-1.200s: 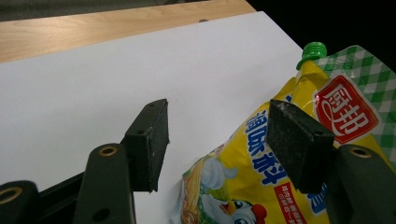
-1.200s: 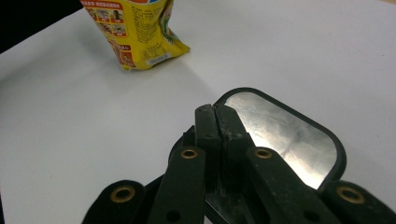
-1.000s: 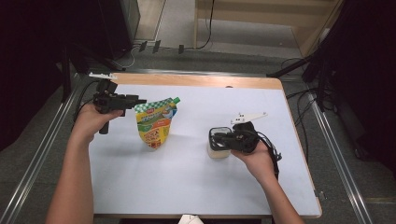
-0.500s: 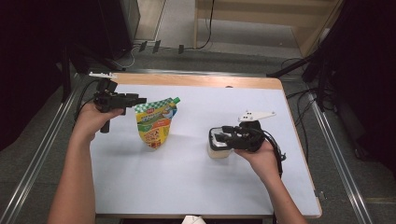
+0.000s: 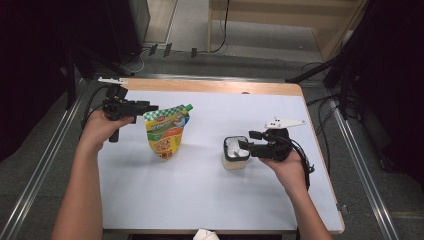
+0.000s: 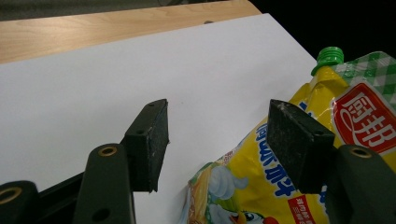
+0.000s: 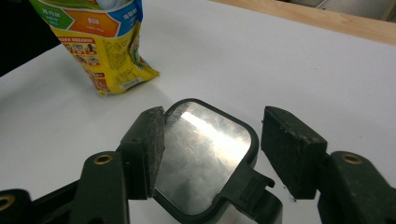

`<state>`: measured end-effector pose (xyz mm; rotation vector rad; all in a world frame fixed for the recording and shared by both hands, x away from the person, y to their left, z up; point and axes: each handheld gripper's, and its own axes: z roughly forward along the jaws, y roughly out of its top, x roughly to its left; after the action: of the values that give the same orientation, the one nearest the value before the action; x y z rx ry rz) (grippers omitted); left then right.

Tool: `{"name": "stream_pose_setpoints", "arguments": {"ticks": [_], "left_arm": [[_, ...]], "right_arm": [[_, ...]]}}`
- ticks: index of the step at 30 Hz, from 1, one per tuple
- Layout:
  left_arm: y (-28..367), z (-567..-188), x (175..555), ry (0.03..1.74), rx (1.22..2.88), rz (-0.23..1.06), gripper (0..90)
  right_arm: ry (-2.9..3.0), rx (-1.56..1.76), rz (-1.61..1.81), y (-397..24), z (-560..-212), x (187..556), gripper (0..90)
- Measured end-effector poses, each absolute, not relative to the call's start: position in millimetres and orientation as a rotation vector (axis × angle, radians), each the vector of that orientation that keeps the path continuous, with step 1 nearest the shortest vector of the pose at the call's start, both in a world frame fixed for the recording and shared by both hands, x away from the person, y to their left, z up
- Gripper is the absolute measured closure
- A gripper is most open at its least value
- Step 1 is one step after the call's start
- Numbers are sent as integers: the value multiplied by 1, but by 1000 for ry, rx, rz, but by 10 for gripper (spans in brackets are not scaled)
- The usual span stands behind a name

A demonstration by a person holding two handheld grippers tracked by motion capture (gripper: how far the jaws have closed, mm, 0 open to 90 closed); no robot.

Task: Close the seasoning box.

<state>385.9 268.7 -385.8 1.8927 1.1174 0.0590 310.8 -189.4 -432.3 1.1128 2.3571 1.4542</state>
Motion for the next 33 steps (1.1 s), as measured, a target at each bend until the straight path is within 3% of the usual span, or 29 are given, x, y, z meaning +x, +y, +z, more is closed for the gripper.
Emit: {"name": "stream_pose_setpoints", "arguments": {"ticks": [33], "left_arm": [[270,-390,387,1118,1889,46,405]], "right_arm": [[2193,1226,1353,-246,-446,321,317]]}}
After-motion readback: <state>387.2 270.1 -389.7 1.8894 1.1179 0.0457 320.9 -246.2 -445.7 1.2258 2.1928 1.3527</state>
